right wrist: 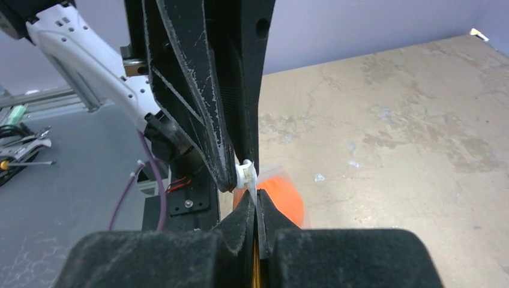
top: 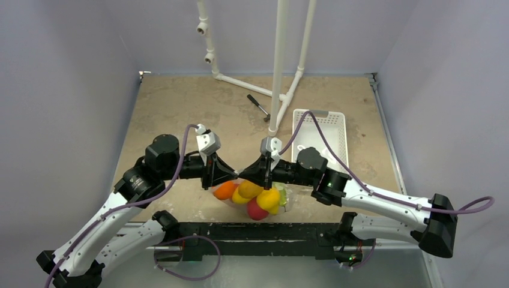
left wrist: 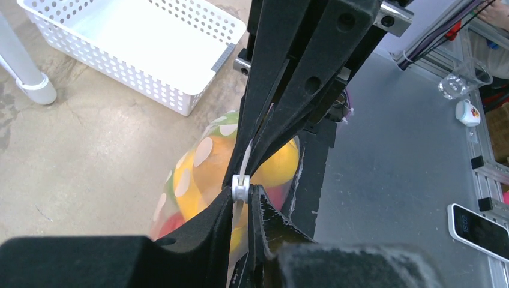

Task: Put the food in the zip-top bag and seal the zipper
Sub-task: Zip the zipper food storage bag at the center of the board.

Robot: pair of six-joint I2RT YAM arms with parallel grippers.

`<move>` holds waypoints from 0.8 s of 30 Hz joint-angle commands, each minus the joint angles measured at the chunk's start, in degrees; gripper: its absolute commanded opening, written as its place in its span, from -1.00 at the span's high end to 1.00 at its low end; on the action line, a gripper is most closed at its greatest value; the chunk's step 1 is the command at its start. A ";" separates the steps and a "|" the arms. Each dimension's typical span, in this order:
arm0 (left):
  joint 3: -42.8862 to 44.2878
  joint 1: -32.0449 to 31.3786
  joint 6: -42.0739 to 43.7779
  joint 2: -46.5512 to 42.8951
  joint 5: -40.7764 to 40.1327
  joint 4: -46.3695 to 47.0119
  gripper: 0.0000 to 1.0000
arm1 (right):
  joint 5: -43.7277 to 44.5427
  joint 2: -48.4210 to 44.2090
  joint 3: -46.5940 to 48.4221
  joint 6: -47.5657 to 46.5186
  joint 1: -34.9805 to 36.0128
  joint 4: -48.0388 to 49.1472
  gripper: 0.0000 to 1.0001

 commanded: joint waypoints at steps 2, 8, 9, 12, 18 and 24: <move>0.58 -0.01 -3.00 0.73 -1.73 -3.35 0.74 | 8.18 -3.37 -0.20 2.54 -0.43 7.94 1.00; 0.63 -0.01 -4.35 1.28 -3.98 -4.37 1.00 | 9.64 -4.98 0.40 3.33 -0.43 6.55 1.00; 0.77 -0.04 -4.23 1.24 -4.36 -4.60 1.00 | 9.12 -5.07 0.52 3.26 -0.48 6.19 1.00; 2.05 0.00 -3.63 1.31 -4.82 -5.12 1.00 | 6.73 -5.72 1.19 3.02 -0.43 4.67 1.00; 6.69 -0.02 -0.87 2.19 -4.78 -7.86 1.00 | 3.80 -5.69 4.09 0.80 -0.43 -1.19 0.92; 10.14 0.01 2.00 3.75 -4.39 -11.11 1.00 | 2.71 -6.48 5.71 -0.89 -0.43 -3.54 0.35</move>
